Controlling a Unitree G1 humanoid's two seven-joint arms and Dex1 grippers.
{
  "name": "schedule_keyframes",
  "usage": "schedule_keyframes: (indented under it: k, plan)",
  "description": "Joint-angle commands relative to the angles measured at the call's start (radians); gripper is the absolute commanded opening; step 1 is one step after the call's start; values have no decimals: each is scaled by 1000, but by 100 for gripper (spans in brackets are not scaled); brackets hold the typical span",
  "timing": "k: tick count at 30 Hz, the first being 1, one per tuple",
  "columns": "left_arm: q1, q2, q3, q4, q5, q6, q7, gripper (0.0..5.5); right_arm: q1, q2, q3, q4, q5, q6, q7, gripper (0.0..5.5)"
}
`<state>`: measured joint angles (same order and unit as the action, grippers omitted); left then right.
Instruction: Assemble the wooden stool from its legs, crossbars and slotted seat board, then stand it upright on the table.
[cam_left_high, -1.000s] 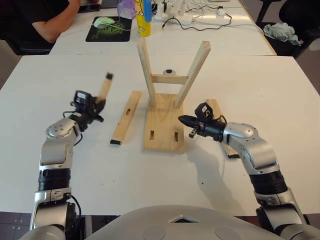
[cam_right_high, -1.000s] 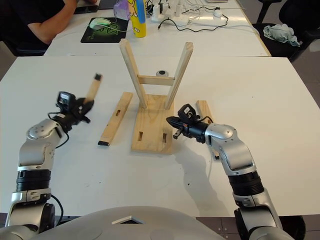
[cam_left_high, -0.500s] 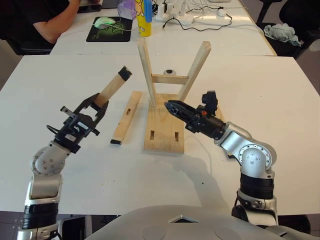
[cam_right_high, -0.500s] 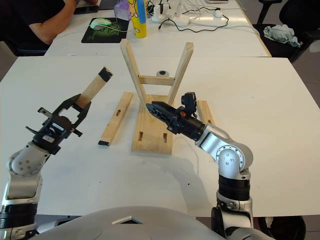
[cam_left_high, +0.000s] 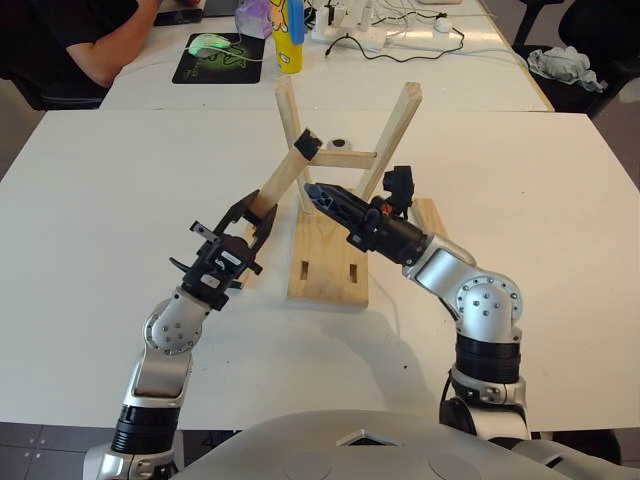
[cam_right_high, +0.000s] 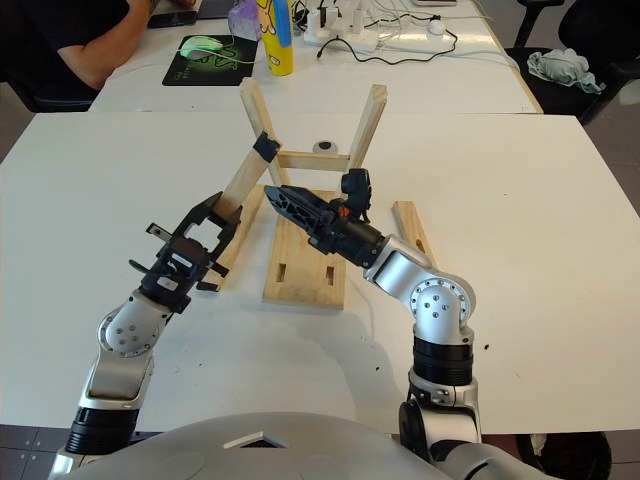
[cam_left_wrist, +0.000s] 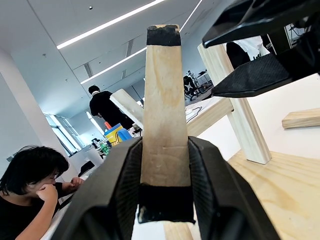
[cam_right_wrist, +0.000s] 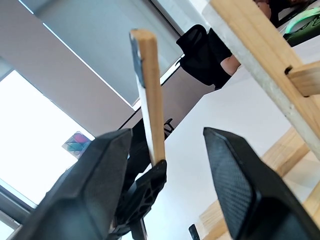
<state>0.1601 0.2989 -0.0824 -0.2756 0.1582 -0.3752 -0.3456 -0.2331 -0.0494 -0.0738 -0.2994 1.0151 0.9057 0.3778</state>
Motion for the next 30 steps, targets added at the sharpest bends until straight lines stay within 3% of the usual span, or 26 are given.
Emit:
schedule_keyframes:
  k: [1, 17, 30]
  plan:
    - [4, 6, -36, 5, -18, 31, -23, 132, -33, 19, 1, 19, -4, -28, -17, 267]
    - [19, -29, -87, -5, -135, 158, -40, 132, -88, 34, -37, 73, 23, -60, -39, 267]
    - [21, -5, -82, 2, -150, 177, -55, 132, -77, 49, -15, 99, -4, -78, -57, 81]
